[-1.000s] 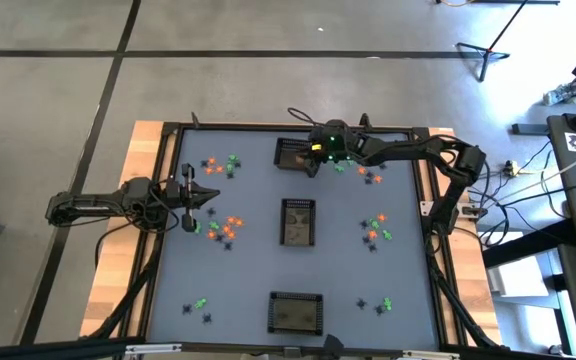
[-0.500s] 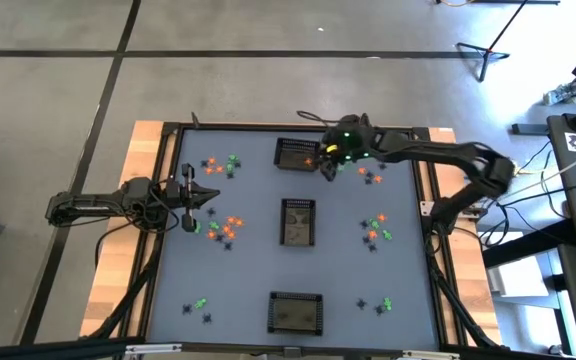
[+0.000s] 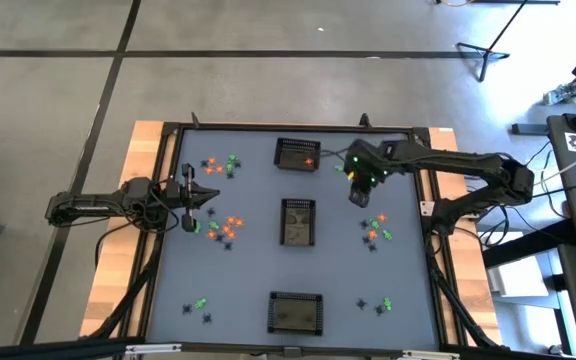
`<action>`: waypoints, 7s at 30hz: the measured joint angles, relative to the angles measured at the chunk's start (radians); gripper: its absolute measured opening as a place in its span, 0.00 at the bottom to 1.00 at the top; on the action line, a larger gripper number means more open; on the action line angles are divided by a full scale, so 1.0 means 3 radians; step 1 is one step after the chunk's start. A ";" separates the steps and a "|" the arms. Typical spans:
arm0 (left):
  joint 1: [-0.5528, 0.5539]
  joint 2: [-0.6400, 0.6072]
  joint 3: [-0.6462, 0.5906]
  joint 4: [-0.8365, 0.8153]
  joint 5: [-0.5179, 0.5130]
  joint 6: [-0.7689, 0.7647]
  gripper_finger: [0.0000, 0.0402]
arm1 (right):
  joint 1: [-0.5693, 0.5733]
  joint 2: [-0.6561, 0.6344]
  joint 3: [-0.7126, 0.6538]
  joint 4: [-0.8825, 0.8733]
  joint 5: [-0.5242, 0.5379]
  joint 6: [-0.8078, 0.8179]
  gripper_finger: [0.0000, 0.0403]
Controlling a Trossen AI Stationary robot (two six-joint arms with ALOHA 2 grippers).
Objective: Sort Halloween decoration
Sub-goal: Put the black spider toy into the bottom black bin, then put the green skeleton toy into the center black bin
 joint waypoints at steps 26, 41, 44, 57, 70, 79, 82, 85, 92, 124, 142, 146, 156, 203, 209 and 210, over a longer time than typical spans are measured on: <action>-0.0001 0.0000 0.0000 0.0000 0.0000 0.0001 0.00 | 0.0197 -0.1482 -0.1431 0.0792 0.1195 0.1052 0.35; -0.0001 0.0001 0.0000 0.0000 0.0000 0.0001 0.00 | -0.0129 -0.1273 -0.1667 0.1144 0.1672 0.1362 0.35; -0.0001 0.0000 0.0000 0.0000 0.0000 0.0001 0.00 | -0.0259 -0.1154 -0.1667 0.1281 0.1520 0.1248 0.35; -0.0001 0.0001 0.0001 0.0001 0.0000 0.0001 0.00 | -0.0438 -0.0709 -0.1667 0.1285 0.1163 0.1073 0.35; 0.0000 -0.0001 0.0000 0.0001 0.0000 0.0001 0.00 | -0.0460 -0.0332 -0.1666 0.1650 0.1186 0.1014 0.35; 0.0000 0.0001 0.0001 0.0001 0.0000 0.0001 0.00 | -0.0458 -0.0031 -0.1652 0.1826 0.1138 0.1000 0.35; -0.0001 0.0000 0.0000 0.0000 0.0000 0.0000 0.00 | -0.0456 0.0070 -0.1648 0.1871 0.1162 0.0944 0.35; -0.0001 0.0000 0.0000 0.0000 0.0000 0.0001 0.00 | -0.0455 0.0092 -0.1648 0.1895 0.1162 0.0926 0.32; -0.0001 0.0000 0.0000 0.0001 0.0000 0.0001 0.00 | -0.0458 -0.0006 -0.1507 0.1581 0.1131 0.0811 0.06; 0.0001 0.0000 0.0000 0.0001 -0.0001 0.0001 0.00 | 0.2092 -0.0654 -0.1222 0.3194 -0.0308 0.1613 0.00; 0.0001 0.0001 0.0000 0.0001 0.0000 0.0000 0.00 | 0.2541 0.0209 -0.0329 0.3015 -0.0089 0.1273 0.00; -0.0001 0.0000 0.0000 0.0000 0.0003 0.0001 0.00 | 0.2541 0.0643 0.0184 0.2609 -0.0164 0.1114 0.00; -0.0001 0.0001 0.0000 -0.0001 0.0012 0.0001 0.00 | 0.2541 0.1343 0.0705 0.2598 -0.1012 0.0982 0.00; 0.0001 -0.0001 0.0001 0.0037 0.0010 0.0097 0.00 | 0.2416 -0.1321 -0.1345 0.3693 0.1221 -0.0308 0.23; 0.0000 0.0001 0.0001 0.0198 0.0043 -0.0109 0.00 | 0.2417 -0.1344 -0.1347 0.3548 0.1225 -0.0333 0.23; -0.0001 0.0002 0.0000 0.0338 0.0042 -0.0199 0.00 | 0.2416 -0.1344 -0.1347 0.3546 0.1225 -0.0360 0.23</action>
